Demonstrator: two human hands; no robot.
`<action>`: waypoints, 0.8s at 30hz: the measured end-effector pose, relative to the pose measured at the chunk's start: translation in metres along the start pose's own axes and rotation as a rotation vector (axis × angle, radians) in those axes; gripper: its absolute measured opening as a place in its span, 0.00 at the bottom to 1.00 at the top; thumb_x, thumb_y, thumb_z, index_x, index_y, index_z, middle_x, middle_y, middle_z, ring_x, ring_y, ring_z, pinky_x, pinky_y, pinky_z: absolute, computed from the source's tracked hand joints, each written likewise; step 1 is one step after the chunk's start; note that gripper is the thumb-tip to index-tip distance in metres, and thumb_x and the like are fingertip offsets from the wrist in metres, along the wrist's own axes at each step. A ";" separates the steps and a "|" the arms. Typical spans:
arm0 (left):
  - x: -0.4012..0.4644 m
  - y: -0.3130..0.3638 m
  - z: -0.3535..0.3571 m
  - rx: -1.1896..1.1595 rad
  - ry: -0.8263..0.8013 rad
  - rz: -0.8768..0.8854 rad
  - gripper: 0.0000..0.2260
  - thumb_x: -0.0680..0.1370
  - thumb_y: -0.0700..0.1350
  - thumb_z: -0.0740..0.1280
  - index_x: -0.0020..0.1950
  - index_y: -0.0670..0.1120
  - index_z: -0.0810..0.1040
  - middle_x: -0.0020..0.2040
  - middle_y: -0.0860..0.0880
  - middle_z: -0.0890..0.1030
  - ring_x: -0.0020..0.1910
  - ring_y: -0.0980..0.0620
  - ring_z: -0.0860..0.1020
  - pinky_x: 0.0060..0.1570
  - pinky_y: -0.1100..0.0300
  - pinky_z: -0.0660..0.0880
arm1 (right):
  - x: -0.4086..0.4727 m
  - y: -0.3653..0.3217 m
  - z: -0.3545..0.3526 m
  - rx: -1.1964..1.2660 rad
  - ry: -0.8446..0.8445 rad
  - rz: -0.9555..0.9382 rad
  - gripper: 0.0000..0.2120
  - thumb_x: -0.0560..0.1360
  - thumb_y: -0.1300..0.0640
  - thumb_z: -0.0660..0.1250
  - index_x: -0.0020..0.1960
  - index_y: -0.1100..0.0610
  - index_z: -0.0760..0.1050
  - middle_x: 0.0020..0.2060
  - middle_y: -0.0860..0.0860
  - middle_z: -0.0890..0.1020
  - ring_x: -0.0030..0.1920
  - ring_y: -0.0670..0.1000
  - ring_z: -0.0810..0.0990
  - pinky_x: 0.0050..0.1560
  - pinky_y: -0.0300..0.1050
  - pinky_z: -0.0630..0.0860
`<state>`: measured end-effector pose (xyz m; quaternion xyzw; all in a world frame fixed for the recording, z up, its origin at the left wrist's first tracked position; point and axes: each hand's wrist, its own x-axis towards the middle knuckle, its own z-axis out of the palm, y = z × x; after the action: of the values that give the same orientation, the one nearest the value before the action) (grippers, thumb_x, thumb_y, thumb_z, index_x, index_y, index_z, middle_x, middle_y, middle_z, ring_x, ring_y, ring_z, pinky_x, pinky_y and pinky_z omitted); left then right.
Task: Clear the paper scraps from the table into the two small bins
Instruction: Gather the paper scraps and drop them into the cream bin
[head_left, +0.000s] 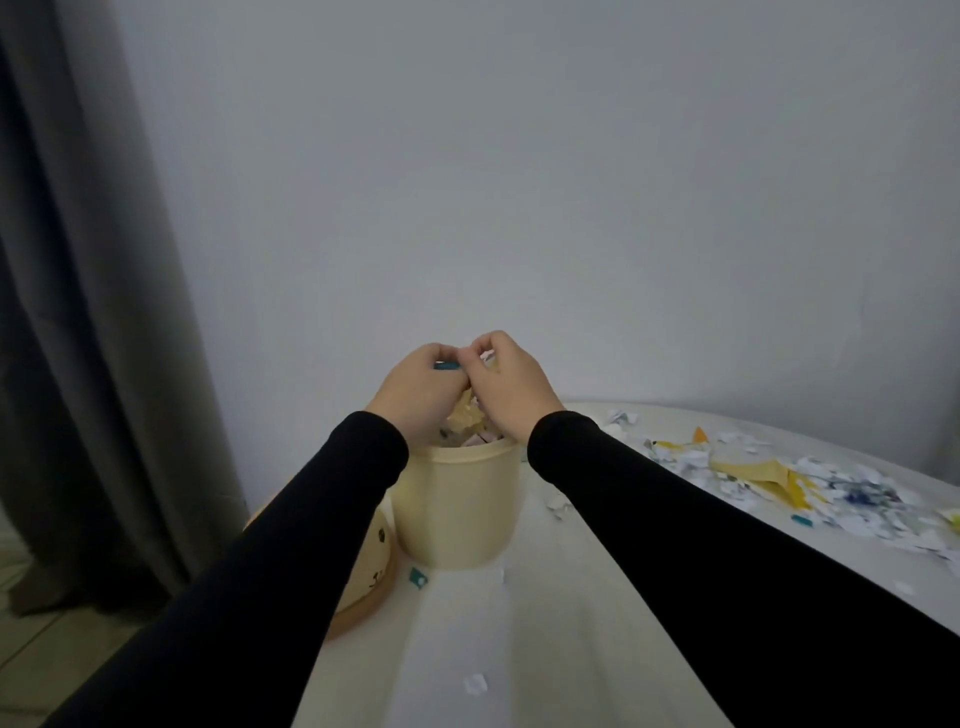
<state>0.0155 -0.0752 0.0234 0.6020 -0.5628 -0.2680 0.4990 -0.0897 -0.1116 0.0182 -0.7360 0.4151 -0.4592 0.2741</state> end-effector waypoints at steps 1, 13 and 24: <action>0.000 0.001 -0.004 -0.001 0.004 0.014 0.11 0.76 0.41 0.63 0.58 0.48 0.75 0.50 0.50 0.81 0.46 0.53 0.80 0.43 0.60 0.77 | 0.000 -0.002 -0.002 0.015 -0.010 -0.020 0.08 0.80 0.51 0.58 0.51 0.54 0.70 0.36 0.47 0.75 0.32 0.45 0.74 0.31 0.33 0.70; -0.020 -0.005 -0.023 0.367 0.056 0.195 0.14 0.79 0.47 0.60 0.64 0.50 0.75 0.57 0.55 0.78 0.53 0.56 0.76 0.51 0.64 0.68 | -0.015 0.004 -0.020 0.084 -0.118 -0.151 0.19 0.79 0.67 0.53 0.58 0.49 0.75 0.62 0.50 0.74 0.56 0.49 0.78 0.32 0.29 0.75; -0.038 -0.005 -0.024 0.507 0.122 0.286 0.12 0.79 0.43 0.60 0.58 0.51 0.79 0.54 0.55 0.79 0.51 0.57 0.74 0.49 0.66 0.65 | -0.025 0.014 -0.029 -0.145 -0.048 -0.261 0.10 0.76 0.56 0.66 0.56 0.47 0.76 0.54 0.47 0.73 0.53 0.43 0.74 0.51 0.32 0.69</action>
<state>0.0300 -0.0332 0.0188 0.6371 -0.6598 -0.0090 0.3984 -0.1266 -0.0976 0.0085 -0.8123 0.3412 -0.4422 0.1681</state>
